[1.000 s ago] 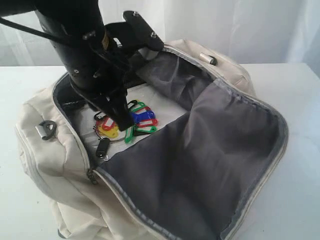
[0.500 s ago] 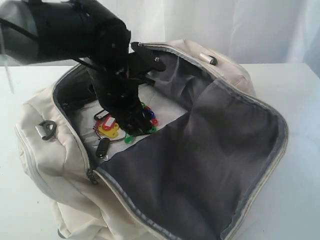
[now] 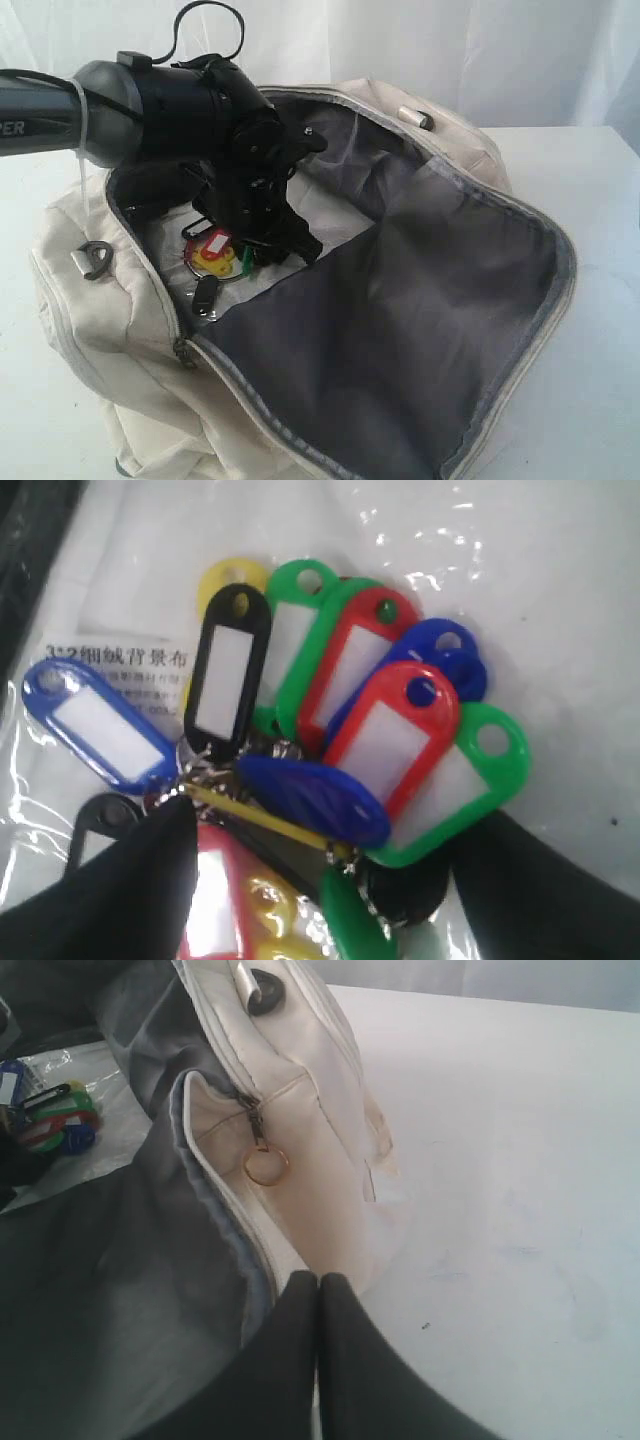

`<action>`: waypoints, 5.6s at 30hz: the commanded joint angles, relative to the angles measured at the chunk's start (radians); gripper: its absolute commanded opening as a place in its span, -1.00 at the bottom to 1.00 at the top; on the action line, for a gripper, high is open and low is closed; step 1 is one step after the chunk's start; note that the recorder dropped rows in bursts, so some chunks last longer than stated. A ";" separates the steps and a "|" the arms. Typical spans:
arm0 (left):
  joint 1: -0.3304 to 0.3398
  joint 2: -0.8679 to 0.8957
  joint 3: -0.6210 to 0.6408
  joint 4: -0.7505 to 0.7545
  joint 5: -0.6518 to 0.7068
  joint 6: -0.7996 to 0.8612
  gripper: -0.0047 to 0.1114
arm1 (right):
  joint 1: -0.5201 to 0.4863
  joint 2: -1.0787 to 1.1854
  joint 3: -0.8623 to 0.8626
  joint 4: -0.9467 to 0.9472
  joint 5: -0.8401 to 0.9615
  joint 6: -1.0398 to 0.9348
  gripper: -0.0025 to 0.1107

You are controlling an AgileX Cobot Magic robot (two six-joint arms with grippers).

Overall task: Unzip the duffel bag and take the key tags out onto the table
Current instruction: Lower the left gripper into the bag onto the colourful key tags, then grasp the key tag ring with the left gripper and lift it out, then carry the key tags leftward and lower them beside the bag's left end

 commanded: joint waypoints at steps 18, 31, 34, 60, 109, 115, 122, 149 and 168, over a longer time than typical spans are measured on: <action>0.100 0.050 -0.001 -0.392 0.026 -0.070 0.22 | 0.001 -0.007 0.002 0.009 -0.004 0.005 -0.96; 0.100 -0.045 -0.031 -0.379 0.062 -0.040 -0.92 | 0.001 -0.007 0.002 0.009 -0.004 0.005 -0.96; 0.100 -0.082 -0.086 -0.381 0.125 -0.002 -0.92 | 0.001 -0.007 0.002 0.009 -0.004 0.005 -0.96; 0.100 -0.282 -0.213 -0.407 0.312 0.328 -0.92 | 0.001 -0.007 0.002 0.009 -0.002 0.005 -0.96; 0.102 -0.752 0.042 -0.143 0.548 0.268 -0.92 | 0.001 -0.007 0.040 0.030 -0.046 0.005 -0.96; 0.102 -0.910 0.192 -0.244 0.548 0.224 -0.92 | 0.001 -0.007 0.040 0.032 -0.046 0.005 -0.96; 0.102 -1.079 0.396 -0.376 0.548 0.214 -0.92 | 0.001 -0.007 0.040 0.033 -0.050 0.005 -0.96; 0.102 -0.943 0.770 -0.329 0.179 0.046 -0.92 | 0.001 -0.007 0.040 0.033 -0.048 0.005 -0.96; 0.102 -0.438 0.500 -0.517 -0.008 0.247 -0.92 | 0.001 -0.007 0.040 0.033 -0.048 0.005 -0.96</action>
